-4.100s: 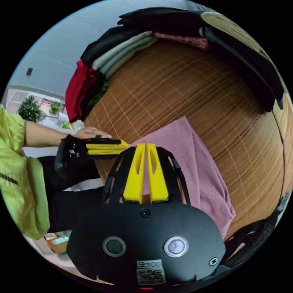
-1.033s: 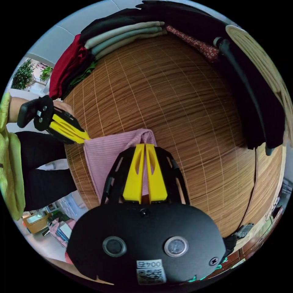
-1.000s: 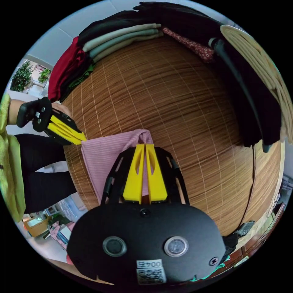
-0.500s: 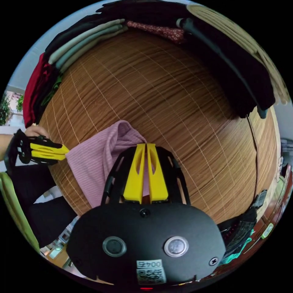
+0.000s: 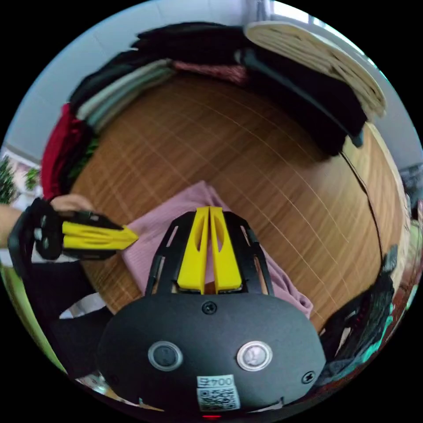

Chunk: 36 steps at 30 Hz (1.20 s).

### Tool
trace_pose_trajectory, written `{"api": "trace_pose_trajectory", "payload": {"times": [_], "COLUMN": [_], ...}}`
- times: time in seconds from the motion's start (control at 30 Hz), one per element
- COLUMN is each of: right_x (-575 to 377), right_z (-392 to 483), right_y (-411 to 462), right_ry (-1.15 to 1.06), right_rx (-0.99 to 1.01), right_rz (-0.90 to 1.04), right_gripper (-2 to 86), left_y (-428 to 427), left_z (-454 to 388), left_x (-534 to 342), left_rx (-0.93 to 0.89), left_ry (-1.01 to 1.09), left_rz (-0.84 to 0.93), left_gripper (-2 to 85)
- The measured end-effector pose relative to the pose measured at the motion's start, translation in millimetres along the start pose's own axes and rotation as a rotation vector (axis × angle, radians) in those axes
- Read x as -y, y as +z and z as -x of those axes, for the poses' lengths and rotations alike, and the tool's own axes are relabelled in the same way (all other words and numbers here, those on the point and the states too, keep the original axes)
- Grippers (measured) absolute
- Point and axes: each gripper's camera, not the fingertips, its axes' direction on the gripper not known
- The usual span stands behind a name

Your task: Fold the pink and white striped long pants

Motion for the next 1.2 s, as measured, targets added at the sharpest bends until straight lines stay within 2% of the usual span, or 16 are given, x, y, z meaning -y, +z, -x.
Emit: {"api": "trace_pose_trajectory", "payload": {"times": [0.07,0.1,0.2,0.33,0.47,0.5,0.6,0.77,0.93,1.1,1.2], "right_x": [-24,-34,-104,-250,-371,-382,-421,-465,-478,-489,-482], "right_z": [-43,-51,-78,-88,-79,-78,-73,-64,-51,-34,-23], "right_y": [11,6,-16,-13,21,26,50,79,92,107,104], "right_ry": [0.239,0.273,0.385,0.613,0.839,0.860,0.923,0.994,1.018,1.041,0.969], "right_rx": [-0.053,-0.038,0.045,0.153,0.175,0.180,0.230,0.289,0.226,0.126,0.028], "right_rz": [-0.002,-0.037,-0.142,-0.195,-0.162,-0.169,-0.215,-0.259,-0.224,-0.200,-0.128], "right_gripper": [0.9,1.1,4.7,7.8,9.3,9.6,10.5,10.2,9.9,6.9,3.6], "left_y": [17,17,-3,-32,-13,4,72,18,-11,-37,-61], "left_z": [-24,-33,-26,-6,-1,-5,-14,10,28,23,6], "left_x": [-2,-3,-11,5,65,86,118,101,32,-6,1], "left_rx": [0.101,0.134,0.088,0.195,0.177,0.171,0.134,0.115,0.118,0.050,-0.040], "left_ry": [0.069,0.094,0.019,-0.087,-0.010,0.036,0.080,-0.168,-0.423,-0.543,-0.495], "left_rz": [-0.022,-0.024,-0.063,-0.172,-0.203,-0.186,0.033,-0.107,0.020,0.058,-0.008], "left_gripper": [0.2,0.2,0.2,0.2,0.2,0.1,0.1,0.2,0.4,1.2,2.9]}}
